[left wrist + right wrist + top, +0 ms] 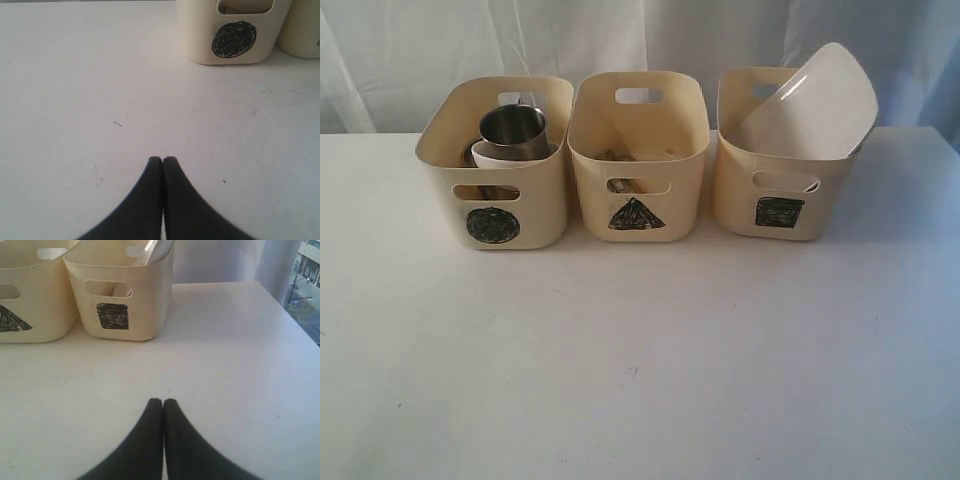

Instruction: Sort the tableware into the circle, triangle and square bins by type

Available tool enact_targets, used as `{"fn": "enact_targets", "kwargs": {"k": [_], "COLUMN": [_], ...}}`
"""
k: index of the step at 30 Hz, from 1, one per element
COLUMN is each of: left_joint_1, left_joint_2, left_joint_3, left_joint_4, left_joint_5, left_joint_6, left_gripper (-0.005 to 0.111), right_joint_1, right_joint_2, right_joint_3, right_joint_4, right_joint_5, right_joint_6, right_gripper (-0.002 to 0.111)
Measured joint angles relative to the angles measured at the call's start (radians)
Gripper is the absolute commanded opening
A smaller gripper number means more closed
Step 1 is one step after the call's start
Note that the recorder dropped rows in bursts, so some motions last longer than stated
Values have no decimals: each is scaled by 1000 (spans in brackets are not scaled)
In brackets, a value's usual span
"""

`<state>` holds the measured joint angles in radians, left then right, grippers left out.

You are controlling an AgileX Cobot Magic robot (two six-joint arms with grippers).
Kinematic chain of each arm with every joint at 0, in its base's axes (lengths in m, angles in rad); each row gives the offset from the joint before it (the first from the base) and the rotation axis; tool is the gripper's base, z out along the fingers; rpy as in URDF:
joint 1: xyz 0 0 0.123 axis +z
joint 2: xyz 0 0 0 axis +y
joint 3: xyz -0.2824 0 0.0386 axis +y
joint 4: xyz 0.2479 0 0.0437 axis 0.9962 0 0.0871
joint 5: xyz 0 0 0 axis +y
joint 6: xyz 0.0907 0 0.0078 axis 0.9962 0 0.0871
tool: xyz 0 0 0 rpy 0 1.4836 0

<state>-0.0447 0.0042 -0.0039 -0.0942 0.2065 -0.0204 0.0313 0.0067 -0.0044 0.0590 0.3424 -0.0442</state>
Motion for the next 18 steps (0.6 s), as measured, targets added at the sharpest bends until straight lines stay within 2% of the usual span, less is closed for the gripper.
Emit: {"fn": "enact_targets", "kwargs": {"k": [18], "left_joint_1": [0], "left_joint_2": [0], "left_joint_3": [0], "left_joint_4": [7], "left_joint_5": [0], "left_joint_6": [0], "left_gripper": [0], "right_joint_1": [0], "right_joint_2": [0], "right_joint_3": [0], "right_joint_4": [0], "right_joint_5": [0], "right_joint_6": [0], "right_gripper": [0]}}
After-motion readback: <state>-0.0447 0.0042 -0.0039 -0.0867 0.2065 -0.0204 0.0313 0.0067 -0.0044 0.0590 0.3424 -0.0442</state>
